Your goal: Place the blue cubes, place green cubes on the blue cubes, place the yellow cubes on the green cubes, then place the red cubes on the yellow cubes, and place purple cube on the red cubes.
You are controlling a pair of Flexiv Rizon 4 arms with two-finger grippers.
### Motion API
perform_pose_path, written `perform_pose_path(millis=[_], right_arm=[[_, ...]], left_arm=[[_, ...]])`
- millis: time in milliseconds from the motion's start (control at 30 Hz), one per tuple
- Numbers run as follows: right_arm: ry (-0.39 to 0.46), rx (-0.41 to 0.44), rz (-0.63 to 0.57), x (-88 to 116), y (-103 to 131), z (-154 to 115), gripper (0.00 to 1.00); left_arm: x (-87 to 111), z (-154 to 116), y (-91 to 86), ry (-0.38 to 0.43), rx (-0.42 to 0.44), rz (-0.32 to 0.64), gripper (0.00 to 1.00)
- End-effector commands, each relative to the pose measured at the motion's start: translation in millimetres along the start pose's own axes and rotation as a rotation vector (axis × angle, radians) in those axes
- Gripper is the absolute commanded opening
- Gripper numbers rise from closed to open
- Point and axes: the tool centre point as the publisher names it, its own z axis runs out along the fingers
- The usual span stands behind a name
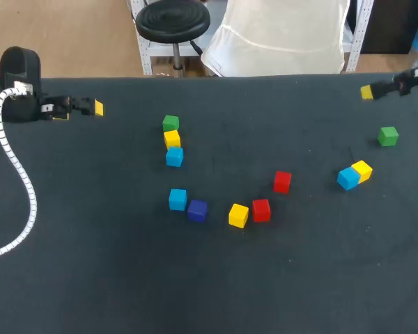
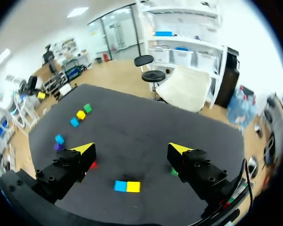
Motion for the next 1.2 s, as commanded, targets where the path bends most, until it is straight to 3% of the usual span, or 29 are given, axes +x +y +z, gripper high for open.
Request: perform_pose_path(millis=[33,67,733,933,1200], right_arm=[[0.110,-0.608,-0.608,-4,-13,-17,1.00],[0.114,-0.643,-0.654,-3,-14,-21,1.00],[0.114,-0.643,-0.654,-3,-14,-21,1.00],[0.257,-0.743,-0.928,-8,-1,-7,1.00],[0.299,-0.858,-1.088,-4,2,4,1.00]], left_arm=[[-0.6,0,-1.6,0.005,-0.007,-0.001,1.00],[-0.6,0,-1.6,0.005,-0.007,-0.001,1.00],[-0.6,0,-1.6,0.005,-0.007,-0.001,1.00],[-0.6,0,-1.6,0.005,-0.007,-0.001,1.00],[-0.6,0,-1.6,0.005,-0.007,-0.001,1.00]])
